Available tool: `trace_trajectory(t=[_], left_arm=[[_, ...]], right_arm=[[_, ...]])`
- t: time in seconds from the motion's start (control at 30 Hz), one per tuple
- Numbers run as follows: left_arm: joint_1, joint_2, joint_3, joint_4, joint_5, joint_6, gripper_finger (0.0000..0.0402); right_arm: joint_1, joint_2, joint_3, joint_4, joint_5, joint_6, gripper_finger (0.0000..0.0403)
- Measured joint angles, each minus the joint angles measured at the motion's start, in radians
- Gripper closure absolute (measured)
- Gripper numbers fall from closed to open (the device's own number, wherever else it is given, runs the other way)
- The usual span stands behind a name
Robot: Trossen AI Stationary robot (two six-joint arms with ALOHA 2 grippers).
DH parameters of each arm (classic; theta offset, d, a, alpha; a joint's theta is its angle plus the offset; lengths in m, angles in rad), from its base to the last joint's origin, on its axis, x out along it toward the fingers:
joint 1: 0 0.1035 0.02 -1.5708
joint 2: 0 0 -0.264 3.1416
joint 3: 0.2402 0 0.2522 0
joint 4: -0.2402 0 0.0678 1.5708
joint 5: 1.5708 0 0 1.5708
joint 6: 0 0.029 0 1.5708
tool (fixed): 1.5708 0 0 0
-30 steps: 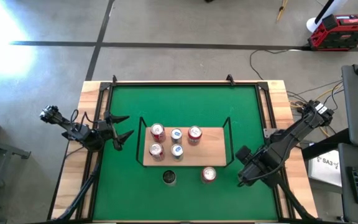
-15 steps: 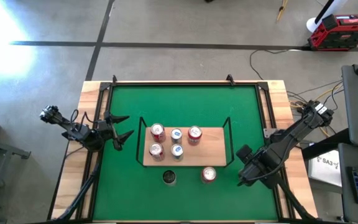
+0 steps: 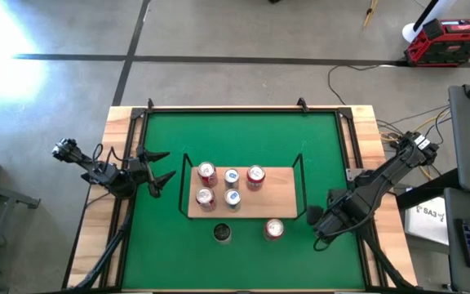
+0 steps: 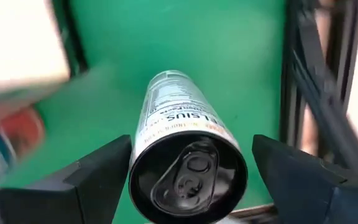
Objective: Place canned beverage on shelf
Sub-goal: Put the right white soda can on the shelf
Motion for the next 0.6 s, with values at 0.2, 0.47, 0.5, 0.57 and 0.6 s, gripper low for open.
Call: trace_trajectory(t=[0.2,0.47,0.5,0.57,0.6], left_arm=[[0.0,0.0,0.0,0.0,0.0,0.0,0.0061],[0.0,0.0,0.0,0.0,0.0,0.0,0.0061],[0.0,0.0,0.0,0.0,0.0,0.0,0.0061],[0.0,0.0,0.0,0.0,0.0,0.0,0.0061],[0.0,0.0,0.0,0.0,0.0,0.0,0.0061]], right_arm=[[0.0,0.0,0.0,0.026,0.002,-0.431,0.0076],[0.0,-0.004,0.001,0.019,0.105,-0.631,0.0076],[0.0,-0.004,0.001,0.032,0.105,-0.677,0.0076],[0.0,-0.002,0.001,0.06,0.105,-0.781,0.0076],[0.0,-0.002,0.001,0.063,0.105,-0.831,0.0076]])
